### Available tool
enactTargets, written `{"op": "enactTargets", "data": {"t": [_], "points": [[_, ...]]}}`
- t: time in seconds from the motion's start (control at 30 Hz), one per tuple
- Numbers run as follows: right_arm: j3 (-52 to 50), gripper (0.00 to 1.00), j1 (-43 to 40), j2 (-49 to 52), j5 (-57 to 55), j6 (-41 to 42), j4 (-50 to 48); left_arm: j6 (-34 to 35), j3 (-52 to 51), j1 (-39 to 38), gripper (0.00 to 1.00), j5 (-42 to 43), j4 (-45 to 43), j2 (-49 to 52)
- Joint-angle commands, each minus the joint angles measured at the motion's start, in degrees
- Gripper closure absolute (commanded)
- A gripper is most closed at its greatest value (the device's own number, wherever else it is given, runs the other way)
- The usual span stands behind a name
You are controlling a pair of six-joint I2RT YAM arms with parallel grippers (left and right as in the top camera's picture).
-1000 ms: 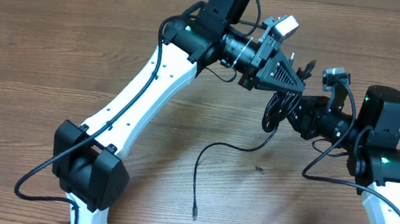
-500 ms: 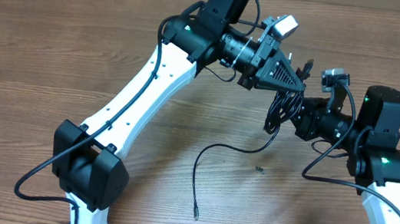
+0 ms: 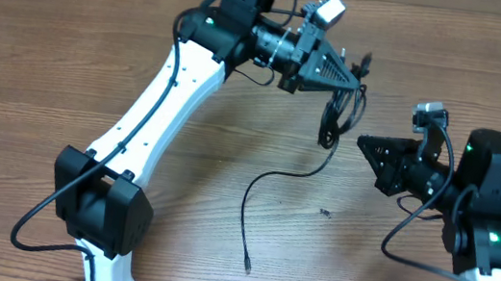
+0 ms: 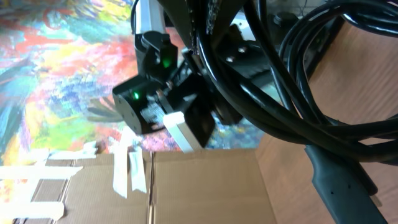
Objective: Untangle cables
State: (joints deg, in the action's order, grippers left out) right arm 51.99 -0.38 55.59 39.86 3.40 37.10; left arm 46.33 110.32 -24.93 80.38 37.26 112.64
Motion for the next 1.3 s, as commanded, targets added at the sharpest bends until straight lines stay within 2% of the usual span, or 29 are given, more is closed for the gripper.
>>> {"op": "enactTargets", "data": {"t": [0.0, 0.1, 0.13, 0.17, 0.27, 0.33, 0.5, 0.67, 0.83, 1.0, 1.13, 1.27], "points": [[0.92, 0.96, -0.13, -3.21, -1.27, -0.15, 0.79, -2.64, 1.70, 0.98, 0.96, 0.57, -0.02, -0.31], [0.92, 0.87, -0.13, -4.46, -1.25, -0.17, 2.16, -2.60, 1.70, 0.98, 0.96, 0.68, 0.26, -0.31], [0.92, 0.59, -0.13, -4.83, -1.22, -0.15, 2.56, -2.62, 1.70, 0.42, 0.96, 0.68, 0.24, -0.31], [0.92, 0.47, -0.13, -4.87, -1.22, -0.15, 2.54, -2.62, 1.70, 0.13, 0.96, 0.66, 0.24, -0.31], [0.92, 0.28, -0.13, -4.85, -1.18, -0.11, 2.34, -2.62, 1.70, -0.61, 0.96, 0.66, 0.22, -0.31], [0.92, 0.20, -0.13, -4.85, -1.20, 1.14, 1.97, -2.69, 1.70, -1.18, 0.96, 0.61, 0.20, -0.31], [0.92, 0.19, -0.13, -4.85, -1.18, 1.38, -0.17, -3.04, 1.70, -2.25, 0.96, 0.70, 0.22, -0.31], [0.92, 0.20, -0.11, -4.48, -1.20, 1.60, -2.82, -3.02, 1.70, -4.46, 0.96, 0.68, 0.22, -0.31], [0.90, 0.31, -0.13, -2.91, -1.25, 1.55, -3.61, -2.56, 1.70, -6.47, 0.96, 0.76, 0.17, -0.31], [0.90, 0.52, -0.13, 1.31, -1.25, 1.51, -3.65, -2.58, 1.70, -7.45, 0.96, 2.34, 0.17, -0.31], [0.90, 0.80, -0.13, 3.10, -1.20, 1.51, -3.63, -2.60, 1.70, -7.32, 0.96, 3.30, 0.15, -0.31], [0.92, 0.91, -0.13, 1.92, -0.74, 1.51, -3.63, -2.82, 1.70, -6.80, 0.96, 3.06, 0.09, -0.31]]}}
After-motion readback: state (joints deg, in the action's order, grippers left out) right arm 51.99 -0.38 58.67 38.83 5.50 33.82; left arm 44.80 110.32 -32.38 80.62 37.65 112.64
